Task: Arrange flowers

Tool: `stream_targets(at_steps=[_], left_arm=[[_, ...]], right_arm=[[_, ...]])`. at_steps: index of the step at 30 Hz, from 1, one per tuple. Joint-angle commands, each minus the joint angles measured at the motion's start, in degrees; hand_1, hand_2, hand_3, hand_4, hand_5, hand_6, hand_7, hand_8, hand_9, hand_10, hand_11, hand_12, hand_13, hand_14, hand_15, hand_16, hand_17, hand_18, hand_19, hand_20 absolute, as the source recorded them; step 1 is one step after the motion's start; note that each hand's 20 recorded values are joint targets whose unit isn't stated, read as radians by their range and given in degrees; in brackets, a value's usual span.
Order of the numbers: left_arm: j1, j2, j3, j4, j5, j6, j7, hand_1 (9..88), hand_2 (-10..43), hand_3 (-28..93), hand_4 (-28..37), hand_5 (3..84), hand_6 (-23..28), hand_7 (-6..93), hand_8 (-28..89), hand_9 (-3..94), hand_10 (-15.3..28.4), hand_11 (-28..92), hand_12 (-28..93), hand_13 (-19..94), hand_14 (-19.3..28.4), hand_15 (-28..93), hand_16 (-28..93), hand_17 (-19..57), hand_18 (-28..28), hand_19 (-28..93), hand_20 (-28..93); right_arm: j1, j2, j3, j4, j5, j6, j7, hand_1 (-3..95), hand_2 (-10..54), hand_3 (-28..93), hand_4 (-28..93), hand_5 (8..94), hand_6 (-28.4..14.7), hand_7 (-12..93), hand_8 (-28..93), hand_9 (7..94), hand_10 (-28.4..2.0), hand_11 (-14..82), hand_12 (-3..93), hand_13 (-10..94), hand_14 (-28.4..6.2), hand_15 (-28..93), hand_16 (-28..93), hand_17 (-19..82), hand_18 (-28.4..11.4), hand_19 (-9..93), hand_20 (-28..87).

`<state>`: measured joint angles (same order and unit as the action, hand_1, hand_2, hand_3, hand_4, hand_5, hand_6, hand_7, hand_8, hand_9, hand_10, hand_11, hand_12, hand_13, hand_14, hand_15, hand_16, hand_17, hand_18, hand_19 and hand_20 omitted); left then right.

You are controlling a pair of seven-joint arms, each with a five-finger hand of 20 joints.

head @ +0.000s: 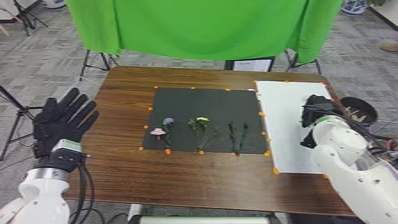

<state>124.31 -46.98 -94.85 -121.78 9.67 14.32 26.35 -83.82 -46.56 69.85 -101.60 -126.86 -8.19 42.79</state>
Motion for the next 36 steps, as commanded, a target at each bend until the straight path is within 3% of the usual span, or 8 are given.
stream_targets(at_steps=[1, 8, 15, 18, 26, 30, 32, 36], left_arm=[[0.3, -0.68, -0.03, -0.19, 0.14, 0.04, -0.34, 24.0, 14.9, 71, -28.3, 40.2, 8.6, 9.0, -7, 31.7, 14.3, 15, 11, 21, 15.9, 28, -6, -5.8, 13.8, 29, 8], [0.0, -0.44, 0.38, -0.16, 0.02, 0.28, -0.26, 24.1, 15.0, 71, -28.3, 40.3, 8.5, 9.0, -7, 31.7, 14.4, 15, 11, 21, 15.9, 28, -6, -5.8, 13.8, 29, 9], [-1.3, -0.61, 0.72, 0.26, 0.68, -0.24, -1.65, 24.2, 15.0, 71, -28.3, 40.2, 8.5, 9.0, -7, 31.7, 14.3, 15, 11, 21, 15.9, 28, -6, -5.8, 13.8, 29, 9], [-2.0, -0.79, 1.01, 0.96, 1.51, -0.97, -2.61, 24.1, 15.0, 71, -28.3, 40.2, 8.4, 9.1, -7, 31.6, 14.3, 15, 11, 21, 15.8, 28, -6, -5.8, 13.8, 29, 8], [-2.8, -0.87, 1.43, 1.43, 2.04, -1.70, -3.38, 24.1, 15.1, 71, -28.3, 39.6, 8.2, 8.7, -7, 30.8, 14.1, 14, 11, 21, 15.7, 27, -5, -5.9, 13.8, 29, 8], [-3.4, -0.91, 1.79, 1.64, 2.13, -1.69, -3.45, 24.1, 15.1, 71, -28.3, 39.7, 8.2, 8.6, -7, 31.0, 13.8, 14, 11, 21, 15.6, 27, -5, -5.9, 13.8, 29, 9], [-4.1, -1.05, 2.24, 1.84, 2.14, -2.01, -3.52, 24.1, 15.1, 71, -28.3, 39.7, 8.1, 8.6, -7, 31.1, 13.4, 14, 11, 21, 15.6, 27, -5, -5.9, 13.8, 29, 9], [-4.0, -0.87, 2.41, 1.64, 2.00, -1.82, -3.16, 24.1, 15.1, 71, -28.3, 39.7, 8.1, 8.6, -7, 31.2, 13.3, 14, 11, 21, 15.5, 27, -5, -5.9, 13.8, 29, 8]], right_arm=[[1.4, -1.6, -5.4, -9.2, -2.8, 4.4, -3.2, 60.9, -9.3, 70, -28, 78.1, 1.2, 24, 1, 88.0, -7.8, 6.4, 36.0, 78, -5.9, 36, 43, 41, -20.3, 83, 39], [7.3, -7.5, -12.8, -9.4, -0.6, 4.1, -5.0, 60.9, -9.5, 70, -28, 78.3, 0.9, 24, 1, 87.9, -7.9, 6.2, 35.7, 77, -5.9, 36, 43, 41, -20.4, 84, 38], [9.0, -12.4, -17.1, -8.6, 0.1, 2.9, -6.1, 61.0, -9.5, 70, -28, 78.0, 0.8, 23, 2, 87.3, -8.0, 6.1, 35.6, 78, -5.9, 36, 43, 41, -20.4, 84, 38], [9.0, -13.9, -18.5, -7.6, -0.4, 2.7, -6.0, 61.1, -9.3, 69, -28, 77.6, 0.6, 23, 2, 87.0, -8.1, 6.0, 35.6, 78, -6.0, 36, 43, 41, -20.5, 84, 38], [10.3, -17.8, -20.9, -2.4, -1.1, 2.0, -5.6, 59.5, -7.8, 69, -28, 76.3, 0.3, 23, 2, 85.8, -8.6, 6.0, 34.7, 77, -6.7, 37, 42, 41, -20.6, 85, 38], [11.4, -19.6, -22.0, -0.4, -1.5, 1.7, -5.4, 58.6, -7.3, 70, -28, 75.8, 0.0, 23, 1, 85.2, -9.2, 7.0, 33.9, 77, -7.1, 39, 40, 41, -20.7, 85, 37], [11.2, -20.0, -21.5, -1.0, -2.4, -2.0, -5.6, 58.3, -7.5, 70, -28, 74.3, -0.6, 23, 1, 84.4, -9.3, 7.3, 33.7, 76, -7.1, 39, 40, 41, -20.8, 85, 37], [11.3, -19.7, -21.9, -1.2, -2.6, -1.6, -5.3, 57.3, -8.0, 69, -28, 71.2, -1.1, 22, -1, 81.5, -10.0, 8.1, 31.5, 75, -7.3, 40, 39, 40, -20.8, 85, 37]])
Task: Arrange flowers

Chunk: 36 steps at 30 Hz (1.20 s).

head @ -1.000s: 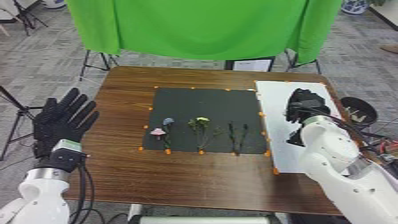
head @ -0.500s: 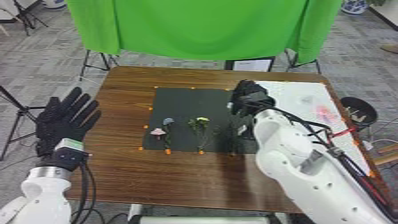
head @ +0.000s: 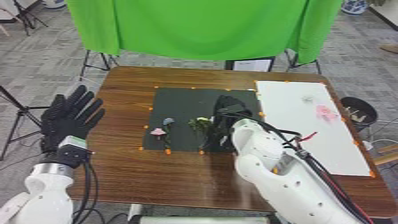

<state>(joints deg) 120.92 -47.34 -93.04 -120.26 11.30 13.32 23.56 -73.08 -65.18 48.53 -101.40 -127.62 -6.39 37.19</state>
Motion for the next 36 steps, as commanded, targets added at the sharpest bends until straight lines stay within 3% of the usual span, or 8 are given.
stream_targets(at_steps=[1, 8, 15, 25, 30, 36], left_arm=[[-0.9, -0.56, 0.73, 0.30, 0.37, -0.72, -0.45, 24.1, 15.1, 71, -28.3, 39.7, 8.1, 8.7, -7, 31.2, 13.4, 14, 11, 21, 15.5, 27, -5, -5.8, 13.8, 29, 8], [-0.2, -0.37, 0.71, -0.30, -0.34, 1.04, 0.70, 24.1, 14.9, 71, -28.3, 39.4, 8.1, 8.5, -7, 26.6, 13.0, 12, 10, 18, 14.5, 25, -5, -5.9, 13.7, 29, 9], [-0.2, -0.40, 0.51, -0.24, -0.36, 0.87, 0.66, 24.0, 14.9, 71, -28.3, 38.6, 8.1, 7.9, -7, 23.7, 12.5, 11, 11, 15, 13.9, 24, -5, -6.0, 13.6, 28, 9], [0.1, -0.43, 0.34, -0.29, -0.52, 0.52, 0.58, 23.6, 14.9, 71, -28.3, 38.8, 8.1, 7.9, -7, 25.4, 13.2, 12, 11, 16, 14.4, 24, -4, -5.9, 13.7, 28, 9], [0.3, -0.25, 0.13, -0.35, -0.68, 0.46, 0.72, 23.6, 14.9, 71, -28.3, 39.0, 8.2, 8.0, -7, 25.7, 13.2, 12, 11, 16, 14.6, 25, -4, -5.9, 13.7, 28, 9], [-0.4, -0.15, 0.83, -0.06, -0.37, 0.11, 0.64, 23.6, 14.8, 71, -28.3, 39.0, 8.2, 8.2, -7, 26.0, 13.2, 12, 11, 17, 14.8, 25, -4, -5.8, 13.6, 28, 9]], right_arm=[[0.7, -1.1, -0.5, -1.4, -1.6, -3.6, 0.5, 57.2, -8.0, 69, -28, 70.8, -1.3, 22, -1, 81.3, -10.0, 8.1, 31.4, 75, -7.3, 40, 39, 40, -20.8, 85, 37], [0.9, -0.8, -0.5, -2.3, -2.0, -4.2, 0.0, 55.1, -9.3, 71, -28, 68.5, -1.7, 21, -1, 76.2, -11.2, 11.1, 24.9, 73, -7.4, 40, 38, 39, -20.9, 84, 36], [1.0, -0.3, -0.1, -3.0, -1.7, -5.0, 0.1, 53.6, -9.5, 72, -28, 67.4, -1.8, 21, -1, 71.1, -13.0, 14.5, 18.1, 72, -7.3, 39, 38, 39, -20.8, 84, 35], [0.5, 0.1, 0.9, -4.3, -0.9, -7.3, 0.6, 51.2, -9.5, 74, -28, 66.8, -1.6, 20, -4, 65.6, -14.5, 11.6, 14.0, 70, -7.8, 37, 37, 39, -21.0, 83, 34], [0.1, 1.0, 2.0, -6.0, -0.7, -5.2, 0.5, 46.8, -9.5, 77, -28, 66.1, -1.7, 20, -12, 63.7, -15.3, 11.6, 13.3, 69, -9.8, 40, 31, 39, -21.1, 84, 34], [-0.9, 5.3, 9.5, -8.3, -1.8, -3.0, 1.3, 41.4, -9.5, 76, -25, 63.5, -3.0, 19, -12, 60.4, -16.4, 11.0, 13.5, 69, -11.2, 44, 25, 38, -21.6, 84, 34]])
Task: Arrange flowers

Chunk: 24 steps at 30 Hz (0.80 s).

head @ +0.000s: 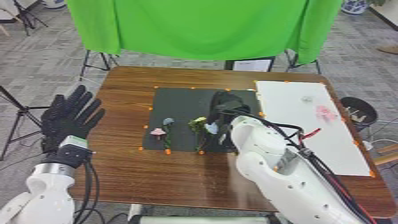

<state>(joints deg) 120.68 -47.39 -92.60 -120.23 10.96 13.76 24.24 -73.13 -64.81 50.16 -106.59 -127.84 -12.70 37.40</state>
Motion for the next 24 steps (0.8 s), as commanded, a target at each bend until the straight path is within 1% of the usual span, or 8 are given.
stream_targets(at_steps=[1, 3, 7, 11, 12, 16, 19, 24], left_arm=[[-0.4, -0.10, 0.58, 0.05, -0.04, -0.40, -0.21, 23.6, 14.8, 71, -28.3, 39.0, 8.2, 8.2, -7, 26.1, 13.2, 12, 11, 17, 14.8, 25, -4, -5.8, 13.7, 28, 9], [-0.2, -0.09, 0.82, -0.02, -0.08, -0.50, -0.12, 23.5, 14.8, 71, -28.3, 39.0, 8.2, 8.1, -7, 26.3, 13.2, 12, 11, 17, 14.8, 25, -4, -5.8, 13.7, 28, 9], [-0.4, 0.06, 1.08, 0.07, 0.25, -0.96, -0.50, 23.5, 14.8, 71, -28.3, 39.1, 8.2, 8.2, -7, 26.8, 13.3, 12, 11, 18, 14.8, 25, -4, -5.8, 13.7, 28, 9], [0.6, 0.38, 1.09, -0.06, -0.27, -0.65, 1.13, 23.5, 14.9, 71, -28.3, 39.2, 8.2, 8.3, -7, 27.8, 13.4, 13, 11, 18, 15.0, 26, -4, -5.8, 13.7, 28, 9], [0.2, 0.11, 1.23, 0.15, -0.01, -0.69, 0.64, 23.5, 14.9, 71, -28.3, 39.3, 8.2, 8.3, -7, 28.4, 13.5, 13, 11, 19, 15.1, 26, -4, -5.8, 13.7, 28, 9], [0.1, 0.32, 1.15, 0.18, 0.02, -0.99, 0.90, 23.3, 14.9, 71, -28.3, 39.4, 8.1, 8.3, -7, 28.8, 13.6, 13, 11, 19, 15.2, 26, -4, -5.8, 13.8, 28, 9], [0.1, 0.62, 1.53, -0.18, -0.50, -0.27, 1.98, 23.3, 14.8, 71, -28.3, 39.4, 8.2, 8.4, -7, 28.9, 13.6, 13, 11, 19, 15.3, 26, -4, -5.9, 13.8, 28, 9], [-0.2, 0.70, 2.02, -0.21, -0.55, -0.51, 2.00, 23.2, 14.8, 71, -28.3, 39.4, 8.2, 8.5, -7, 29.7, 13.8, 14, 11, 20, 15.4, 26, -4, -5.8, 13.9, 28, 9]], right_arm=[[-1.3, 5.6, 10.0, -2.8, -1.5, 3.8, 2.1, 41.0, -9.5, 76, -25, 62.6, -3.1, 18, -12, 59.6, -16.6, 10.7, 13.5, 68, -11.3, 45, 25, 38, -21.8, 84, 34], [-2.8, 7.2, 14.9, -1.8, -0.2, 5.5, 1.6, 40.8, -9.5, 76, -25, 60.8, -3.5, 17, -12, 58.0, -16.5, 10.5, 13.6, 67, -11.8, 46, 25, 37, -21.7, 83, 34], [-5.8, 11.1, 22.2, -0.3, -1.3, 4.3, 3.2, 42.3, -9.5, 77, -26, 56.0, -3.8, 17, -12, 54.9, -15.6, 10.5, 13.5, 65, -11.8, 51, 25, 36, -20.9, 83, 34], [-5.6, 12.3, 25.6, 5.0, 1.4, 4.2, 5.6, 43.5, -9.5, 78, -27, 51.7, -3.6, 17, -12, 52.7, -14.3, 10.3, 13.1, 66, -11.2, 63, 25, 37, -21.3, 84, 36], [-5.9, 12.7, 26.4, 5.5, 1.2, 4.0, 6.0, 43.9, -9.5, 79, -28, 49.6, -4.0, 17, -12, 50.5, -14.0, 10.1, 12.7, 66, -11.2, 65, 24, 37, -21.4, 84, 37], [-5.6, 13.9, 27.9, 6.9, 1.1, -0.2, 6.2, 44.9, -9.5, 79, -28, 45.0, -4.7, 15, -12, 45.5, -13.7, 9.5, 11.5, 65, -11.2, 67, 23, 37, -21.7, 84, 37], [-5.1, 14.4, 28.2, 7.8, 2.0, -3.3, 6.2, 45.1, -9.5, 80, -28, 42.4, -4.9, 15, -12, 42.1, -13.7, 9.1, 10.6, 64, -11.6, 68, 23, 37, -21.6, 84, 37], [-3.7, 14.8, 28.6, 10.1, 5.0, -9.4, 7.2, 45.0, -9.5, 80, -28, 39.4, -5.5, 14, -12, 38.6, -14.2, 9.7, 9.5, 64, -11.8, 70, 23, 36, -22.2, 84, 37]])
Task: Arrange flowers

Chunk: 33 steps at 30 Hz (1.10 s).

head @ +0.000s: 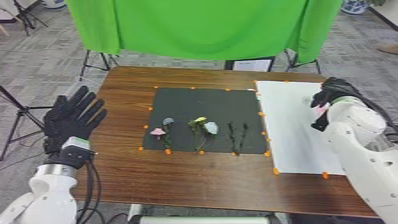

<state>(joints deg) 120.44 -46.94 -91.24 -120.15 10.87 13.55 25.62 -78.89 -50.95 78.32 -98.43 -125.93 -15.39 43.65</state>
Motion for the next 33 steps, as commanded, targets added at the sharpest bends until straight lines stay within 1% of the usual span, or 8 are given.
stream_targets(at_steps=[1, 6, 10, 15, 21, 24, 29, 33], left_arm=[[0.1, 0.28, 0.76, -0.27, -0.52, -0.33, 0.72, 23.2, 14.8, 71, -28.3, 39.4, 8.2, 8.5, -7, 29.7, 13.8, 14, 11, 20, 15.4, 26, -5, -5.8, 13.9, 28, 9], [0.0, 0.10, 0.98, -0.36, -0.46, -0.27, 0.53, 23.2, 14.8, 71, -28.3, 39.5, 8.2, 8.7, -7, 30.0, 13.8, 14, 11, 20, 15.5, 26, -5, -5.9, 13.9, 28, 9], [-0.3, 0.07, 1.23, -0.28, -0.22, -0.67, 0.21, 23.1, 14.8, 71, -28.3, 39.6, 8.2, 8.7, -7, 30.2, 13.8, 14, 11, 20, 15.5, 26, -5, -5.9, 13.9, 28, 9], [-0.3, -0.05, 1.31, -0.33, -0.53, -0.45, 0.31, 23.2, 14.8, 71, -28.3, 39.7, 8.2, 8.7, -7, 30.3, 13.8, 14, 11, 20, 15.5, 26, -5, -5.8, 13.9, 28, 9], [-0.2, -0.35, 1.13, -0.34, -0.31, -0.49, -0.16, 23.2, 14.8, 71, -28.3, 39.7, 8.2, 8.8, -7, 30.4, 13.8, 14, 11, 20, 15.5, 26, -5, -5.8, 13.9, 28, 9], [-0.1, -0.51, 1.06, -0.37, -0.34, -0.44, -0.32, 23.3, 14.8, 71, -28.3, 39.7, 8.2, 8.7, -7, 30.4, 13.9, 14, 11, 20, 15.5, 26, -5, -5.9, 13.9, 28, 9], [0.0, -0.87, 0.90, -0.29, -0.19, -0.83, -0.93, 23.3, 14.8, 71, -28.3, 39.8, 8.2, 8.7, -7, 30.5, 13.9, 14, 11, 20, 15.6, 26, -5, -5.8, 13.9, 28, 9], [0.5, -0.96, 0.37, -0.39, -0.16, -1.00, -1.31, 23.3, 14.9, 71, -28.3, 39.7, 8.2, 8.7, -7, 30.5, 13.9, 14, 11, 20, 15.6, 26, -5, -5.8, 13.9, 28, 9]], right_arm=[[2.3, 1.1, 0.4, 2.3, 3.8, -8.1, 1.0, 45.0, -9.5, 80, -28, 39.0, -5.6, 14, -12, 38.4, -14.2, 9.9, 9.3, 64, -11.8, 71, 23, 36, -22.3, 84, 37], [3.0, 0.9, 0.9, 4.0, 7.0, -14.2, 2.1, 45.6, -9.5, 79, -28, 39.3, -5.9, 13, -12, 38.5, -13.9, 10.2, 8.6, 63, -12.1, 71, 22, 36, -22.4, 84, 37], [2.4, 1.1, 0.7, 4.8, 6.6, -14.2, 2.7, 48.4, -9.5, 80, -28, 39.6, -6.7, 13, -11, 37.2, -15.4, 10.2, 8.4, 62, -11.7, 70, 26, 36, -22.4, 84, 36], [0.6, 1.3, 0.7, 4.6, 7.0, -13.4, 2.8, 51.3, -9.5, 79, -28, 39.9, -7.3, 13, -11, 36.8, -16.7, 10.5, 8.0, 62, -11.2, 68, 28, 36, -22.3, 84, 35], [-2.5, 1.4, 1.9, 4.0, 7.5, -13.4, 2.7, 54.2, -7.6, 75, -28, 53.4, -3.7, 16, -13, 57.2, -14.1, 13.7, 12.3, 66, -9.5, 63, 29, 37, -21.7, 84, 35], [-4.8, 1.5, 2.5, 3.1, 6.8, -12.2, 2.0, 56.0, -7.2, 74, -28, 59.0, -2.0, 18, -13, 64.3, -12.6, 15.5, 15.2, 68, -8.2, 59, 31, 38, -21.0, 84, 36], [-7.8, 2.3, 2.9, 0.5, 6.6, -7.1, -0.3, 58.4, -8.5, 72, -28, 64.0, -1.5, 25, -3, 74.0, -9.4, 9.2, 30.0, 70, -7.3, 56, 35, 39, -20.8, 84, 37], [-11.1, 2.8, 4.3, -4.6, 6.9, -3.5, -2.3, 59.6, -9.4, 71, -28, 67.9, -1.2, 29, -1, 79.8, -8.9, 9.4, 37.9, 71, -7.0, 54, 36, 39, -20.5, 83, 37]])
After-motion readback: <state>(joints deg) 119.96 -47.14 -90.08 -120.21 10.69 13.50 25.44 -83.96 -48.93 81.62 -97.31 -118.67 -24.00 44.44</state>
